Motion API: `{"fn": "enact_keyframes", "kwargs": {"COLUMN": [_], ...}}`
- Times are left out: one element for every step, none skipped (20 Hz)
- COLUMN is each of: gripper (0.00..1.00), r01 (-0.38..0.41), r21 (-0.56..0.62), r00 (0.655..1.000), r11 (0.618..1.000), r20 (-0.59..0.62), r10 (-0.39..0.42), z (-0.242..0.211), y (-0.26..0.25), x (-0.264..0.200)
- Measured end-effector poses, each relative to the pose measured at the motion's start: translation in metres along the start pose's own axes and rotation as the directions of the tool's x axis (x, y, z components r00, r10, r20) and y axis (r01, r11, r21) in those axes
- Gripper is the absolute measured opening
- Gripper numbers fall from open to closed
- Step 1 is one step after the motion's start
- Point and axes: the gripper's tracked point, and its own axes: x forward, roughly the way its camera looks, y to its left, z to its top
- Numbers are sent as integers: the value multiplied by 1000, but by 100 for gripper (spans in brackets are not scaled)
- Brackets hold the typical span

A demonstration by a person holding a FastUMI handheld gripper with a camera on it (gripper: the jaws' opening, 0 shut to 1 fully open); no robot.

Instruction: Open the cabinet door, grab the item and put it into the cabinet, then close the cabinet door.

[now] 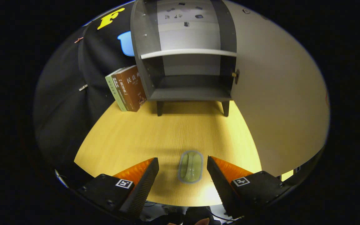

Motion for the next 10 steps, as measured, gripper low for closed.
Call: {"fn": "enact_keyframes", "kwargs": {"gripper": [99, 99, 99, 99, 99, 95, 93, 85, 77, 67], "r01": [10, 24, 33, 46, 56, 65, 73, 83, 102, 119], "r21": [4, 12, 20, 29, 31, 25, 20, 13, 8, 6], "r00": [999, 998, 996, 993, 991, 988, 985, 981, 975, 970], "r11": [1000, 1000, 999, 999, 998, 998, 997, 996, 995, 993], "r20": [-32, -58, -83, -108, -127, -143, -160, -179, -199, -214], "r10": [-10, -23, -31, -43, -52, -61, -69, -79, -99, -115], "z": [-10, -20, -27, -34, -42, -49, -56, -63, -72, -78], "y": [-2, -6, -8, -11, -13, -15, -16, -18, -22, -27], "x": [9, 22, 34, 45, 56, 67, 76, 86, 92, 97]}}
